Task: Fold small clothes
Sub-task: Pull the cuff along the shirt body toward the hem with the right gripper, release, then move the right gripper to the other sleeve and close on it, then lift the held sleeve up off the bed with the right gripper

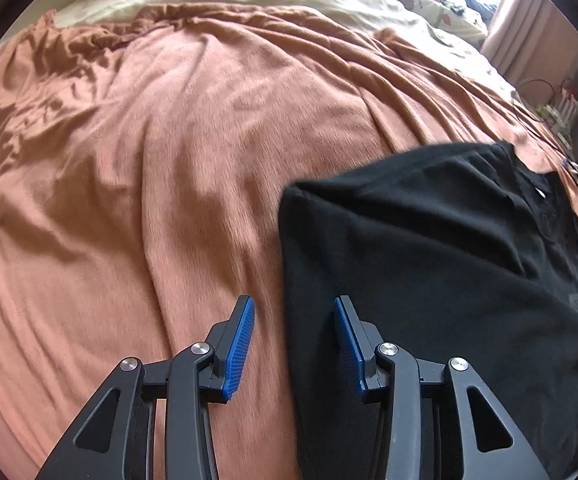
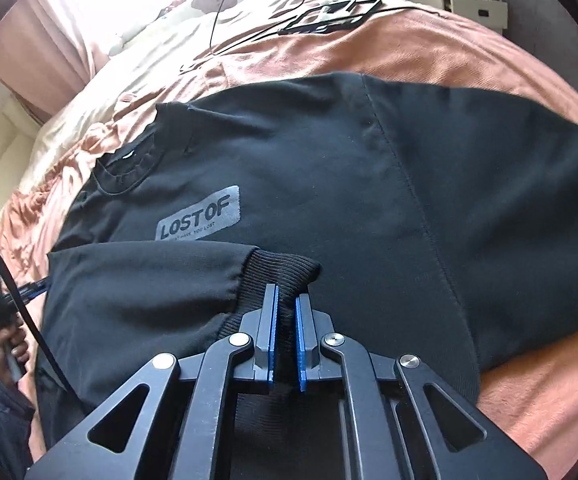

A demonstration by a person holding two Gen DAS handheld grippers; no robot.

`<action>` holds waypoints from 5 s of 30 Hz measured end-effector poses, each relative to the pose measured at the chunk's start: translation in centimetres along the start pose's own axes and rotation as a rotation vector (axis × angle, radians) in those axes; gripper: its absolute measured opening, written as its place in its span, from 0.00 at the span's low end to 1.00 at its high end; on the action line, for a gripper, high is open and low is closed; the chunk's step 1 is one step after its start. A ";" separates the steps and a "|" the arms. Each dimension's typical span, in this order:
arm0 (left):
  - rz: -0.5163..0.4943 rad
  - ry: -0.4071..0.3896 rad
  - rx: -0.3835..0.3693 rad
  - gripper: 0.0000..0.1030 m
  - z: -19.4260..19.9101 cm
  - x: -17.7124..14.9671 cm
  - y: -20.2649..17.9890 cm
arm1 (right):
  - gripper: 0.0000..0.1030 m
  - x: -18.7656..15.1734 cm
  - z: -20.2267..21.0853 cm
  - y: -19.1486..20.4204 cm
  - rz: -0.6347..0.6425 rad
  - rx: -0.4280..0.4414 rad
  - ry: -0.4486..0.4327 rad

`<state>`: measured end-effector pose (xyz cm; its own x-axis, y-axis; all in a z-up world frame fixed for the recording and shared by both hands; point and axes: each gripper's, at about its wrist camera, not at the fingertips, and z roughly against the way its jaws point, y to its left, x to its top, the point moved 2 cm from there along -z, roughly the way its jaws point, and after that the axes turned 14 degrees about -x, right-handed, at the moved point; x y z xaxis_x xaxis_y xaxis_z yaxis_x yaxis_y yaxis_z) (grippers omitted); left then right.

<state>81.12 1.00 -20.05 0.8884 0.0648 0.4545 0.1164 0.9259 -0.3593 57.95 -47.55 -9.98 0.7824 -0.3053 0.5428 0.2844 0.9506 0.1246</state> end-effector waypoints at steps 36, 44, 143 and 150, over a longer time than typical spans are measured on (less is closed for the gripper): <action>-0.133 0.140 0.036 0.43 6.1 -14.6 -3.5 | 0.04 -4.7 3.6 -0.4 -0.042 0.065 0.105; -0.031 0.060 -0.002 0.38 7.5 -14.6 -0.4 | 0.04 -5.4 3.6 -0.3 -0.007 0.031 0.112; -0.107 -0.028 -0.123 0.57 9.7 -11.3 -8.9 | 0.03 7.3 21.7 -0.8 -0.151 0.271 -0.316; -0.118 -0.037 -0.137 0.57 11.0 -11.8 -8.2 | 0.03 8.2 18.9 3.5 -0.103 0.312 -0.270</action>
<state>64.84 -3.24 -13.50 0.8484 -0.0252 0.5287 0.2803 0.8687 -0.4084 54.89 -45.69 10.64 0.5733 -0.4136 0.7073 0.1398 0.9000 0.4129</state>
